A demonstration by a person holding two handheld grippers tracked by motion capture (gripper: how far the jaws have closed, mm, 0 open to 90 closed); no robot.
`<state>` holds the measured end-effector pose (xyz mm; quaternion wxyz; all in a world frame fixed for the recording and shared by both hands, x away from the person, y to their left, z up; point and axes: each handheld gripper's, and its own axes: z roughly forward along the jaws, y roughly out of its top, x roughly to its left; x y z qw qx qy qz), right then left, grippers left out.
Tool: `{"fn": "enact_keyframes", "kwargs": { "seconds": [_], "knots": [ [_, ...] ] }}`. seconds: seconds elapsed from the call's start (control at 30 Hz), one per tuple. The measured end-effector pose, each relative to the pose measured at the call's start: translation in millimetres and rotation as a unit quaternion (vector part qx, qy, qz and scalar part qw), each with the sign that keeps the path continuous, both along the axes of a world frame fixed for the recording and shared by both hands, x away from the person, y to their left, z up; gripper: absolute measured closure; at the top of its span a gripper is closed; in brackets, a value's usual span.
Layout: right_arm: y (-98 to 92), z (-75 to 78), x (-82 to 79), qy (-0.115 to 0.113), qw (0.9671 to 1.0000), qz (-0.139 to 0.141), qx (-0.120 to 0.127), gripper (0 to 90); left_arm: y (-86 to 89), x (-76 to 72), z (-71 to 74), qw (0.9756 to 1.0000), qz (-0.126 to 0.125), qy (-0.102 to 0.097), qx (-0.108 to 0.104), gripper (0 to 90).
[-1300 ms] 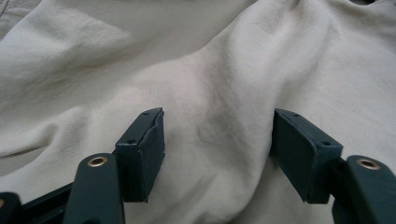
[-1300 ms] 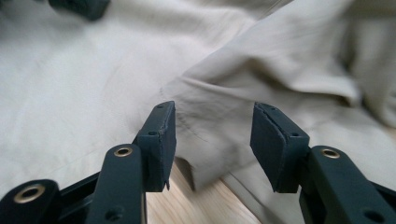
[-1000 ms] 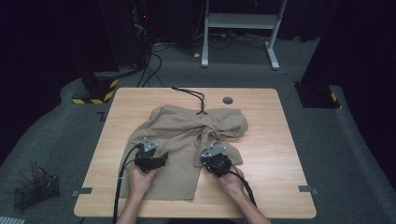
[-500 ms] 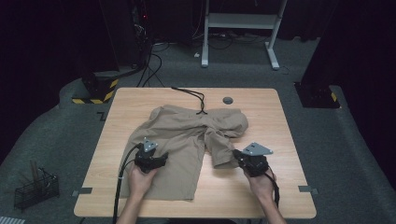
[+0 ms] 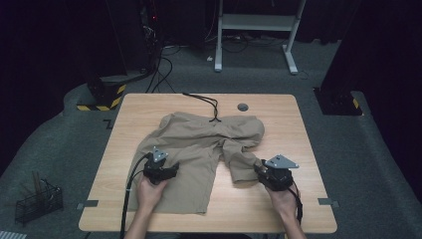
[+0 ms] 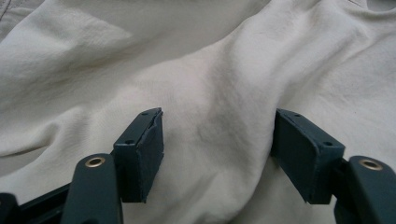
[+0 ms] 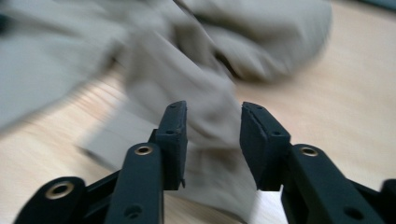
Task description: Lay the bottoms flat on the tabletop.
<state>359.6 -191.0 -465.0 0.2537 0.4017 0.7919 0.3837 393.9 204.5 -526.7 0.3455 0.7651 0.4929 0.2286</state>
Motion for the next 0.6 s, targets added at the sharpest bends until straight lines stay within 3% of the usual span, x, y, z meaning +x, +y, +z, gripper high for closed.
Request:
{"fn": "enact_keyframes", "kwargs": {
  "seconds": [0.13, 0.17, 0.2, 0.23, 0.33, 0.4, 0.43, 0.5, 0.57, 0.6],
  "knots": [
    [17.8, 9.0, -5.6, -0.016, 0.9994, 0.031, -0.005, 56.9, -0.2, -0.1, -0.1, 1.0, 0.001, -0.001, 0.0, 34.2],
    [29.8, 5.0, -0.6, -0.014, 0.9988, 0.031, -0.036, 54.3, -0.2, -0.1, -0.1, 1.0, 0.001, -0.001, 0.0, 34.1],
    [29.8, 5.0, -0.6, -0.014, 0.9988, 0.031, -0.036, 54.3, -0.2, -0.1, -0.1, 1.0, 0.001, -0.001, 0.0, 34.1],
    [35.9, -5.2, 12.6, 0.005, 0.9986, 0.02, -0.049, 56.5, -0.2, -0.1, -0.1, 1.0, 0.001, -0.001, 0.0, 34.0],
    [33.0, -17.0, 30.5, 0.05, 0.998, 0.033, -0.022, 84.1, -0.3, -0.2, -0.1, 1.0, 0.001, 0.0, 0.0, 34.0],
    [31.3, -17.7, 32.2, 0.05, 0.9978, 0.04, -0.016, 89.0, -0.3, -0.4, -0.1, 1.0, 0.001, -0.001, 0.001, 33.9],
    [29.2, -16.0, 31.9, 0.044, 0.9982, 0.038, -0.017, 90.0, -0.3, -0.5, -0.1, 1.0, 0.001, -0.001, 0.001, 33.9],
    [10.6, -2.0, 29.7, 0.007, 0.9999, 0.01, -0.001, 90.0, -0.2, -0.5, 0.0, 1.0, 0.0, -0.001, 0.002, 33.8],
    [-7.6, 6.3, 31.7, 0.0, 0.9996, -0.024, 0.012, 90.0, -0.3, -0.6, 0.0, 1.0, 0.0, -0.001, 0.002, 33.9],
    [-7.6, 6.3, 31.7, 0.0, 0.9996, -0.024, 0.012, 90.0, -0.3, -0.6, 0.0, 1.0, 0.0, -0.001, 0.002, 33.8]
  ]
}}
